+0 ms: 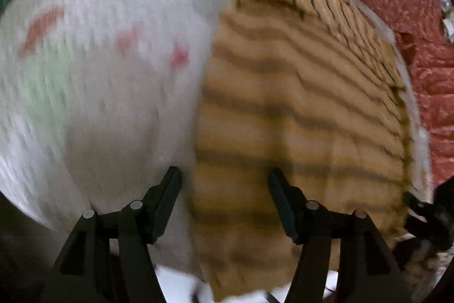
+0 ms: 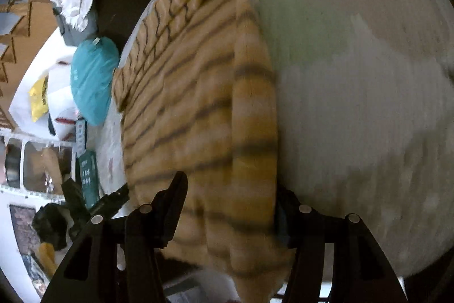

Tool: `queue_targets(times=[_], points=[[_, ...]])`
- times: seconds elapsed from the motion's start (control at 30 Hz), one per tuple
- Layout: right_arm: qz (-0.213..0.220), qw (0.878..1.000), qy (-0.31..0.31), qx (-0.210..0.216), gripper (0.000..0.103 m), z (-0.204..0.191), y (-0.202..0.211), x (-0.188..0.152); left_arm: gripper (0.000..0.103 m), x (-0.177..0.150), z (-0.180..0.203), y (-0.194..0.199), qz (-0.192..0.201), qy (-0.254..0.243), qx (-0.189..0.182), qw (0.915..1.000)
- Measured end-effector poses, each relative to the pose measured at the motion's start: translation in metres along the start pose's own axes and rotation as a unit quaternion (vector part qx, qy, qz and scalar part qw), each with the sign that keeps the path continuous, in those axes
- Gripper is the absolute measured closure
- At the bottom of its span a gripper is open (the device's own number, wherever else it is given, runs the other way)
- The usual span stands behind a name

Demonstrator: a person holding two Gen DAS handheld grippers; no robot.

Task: Fold small clothes
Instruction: 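Lift the sweater hem with both grippers and fold it toward the collar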

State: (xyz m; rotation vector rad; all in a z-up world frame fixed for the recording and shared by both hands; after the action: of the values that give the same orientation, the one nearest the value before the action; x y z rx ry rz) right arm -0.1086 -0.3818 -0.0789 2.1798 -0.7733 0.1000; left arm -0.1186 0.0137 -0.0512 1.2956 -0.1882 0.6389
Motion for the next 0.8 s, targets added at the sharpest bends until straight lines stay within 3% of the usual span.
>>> queue_targets(times=[0.17, 0.27, 0.37, 0.43, 0.47, 0.57, 0.6, 0.7, 0.77, 0.8], points=[[-0.006, 1.000, 0.014, 0.002, 0.044, 0.000, 0.010, -0.034, 0.028, -0.032, -0.008, 0.001, -0.032, 0.049, -0.030, 0.9978], [-0.011, 1.000, 0.009, 0.002, 0.044, 0.003, 0.015, -0.049, 0.027, -0.060, -0.010, -0.006, -0.075, 0.085, -0.050, 0.9923], [-0.016, 1.000, 0.010, -0.004, 0.044, 0.006, 0.016, -0.061, 0.027, -0.081, -0.001, -0.016, -0.113, 0.086, -0.043, 0.9889], [-0.022, 1.000, 0.017, -0.010, 0.044, 0.005, 0.014, -0.067, 0.028, -0.091, 0.003, -0.013, -0.116, 0.076, -0.032, 0.9898], [-0.023, 0.999, 0.023, -0.014, 0.044, 0.004, 0.013, -0.069, 0.036, -0.093, 0.004, -0.011, -0.113, 0.073, -0.025, 0.9906], [-0.022, 0.999, 0.037, -0.024, 0.044, -0.002, 0.011, -0.075, 0.083, -0.097, 0.008, -0.004, -0.114, 0.080, -0.038, 0.9896], [-0.022, 0.999, 0.038, -0.025, 0.044, -0.001, 0.011, -0.076, 0.089, -0.098, 0.010, 0.000, -0.110, 0.087, -0.047, 0.9890], [-0.024, 0.999, 0.036, -0.027, 0.044, -0.002, 0.009, -0.078, 0.092, -0.100, 0.017, 0.011, -0.091, 0.078, -0.044, 0.9918], [-0.028, 0.998, 0.044, -0.034, 0.063, -0.005, 0.009, -0.082, 0.092, -0.101, 0.014, 0.023, -0.085, 0.081, -0.049, 0.9920], [-0.032, 0.997, 0.054, -0.043, 0.088, -0.006, 0.009, -0.082, 0.092, -0.100, 0.014, 0.029, -0.079, 0.089, -0.056, 0.9913]])
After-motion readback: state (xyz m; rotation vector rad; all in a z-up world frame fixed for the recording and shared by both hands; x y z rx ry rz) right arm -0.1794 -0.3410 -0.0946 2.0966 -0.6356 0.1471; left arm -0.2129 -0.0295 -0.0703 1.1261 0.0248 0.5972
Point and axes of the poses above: each gripper's, at about its wrist camera, not at the fingertips, and y roughly against the way its jaws point, z to its right, x to its top, the point moved 1 cm from there along -y, roughly the way its jaws point, and after that the axes turned 14 degrees about z, right-handed, at the moved point
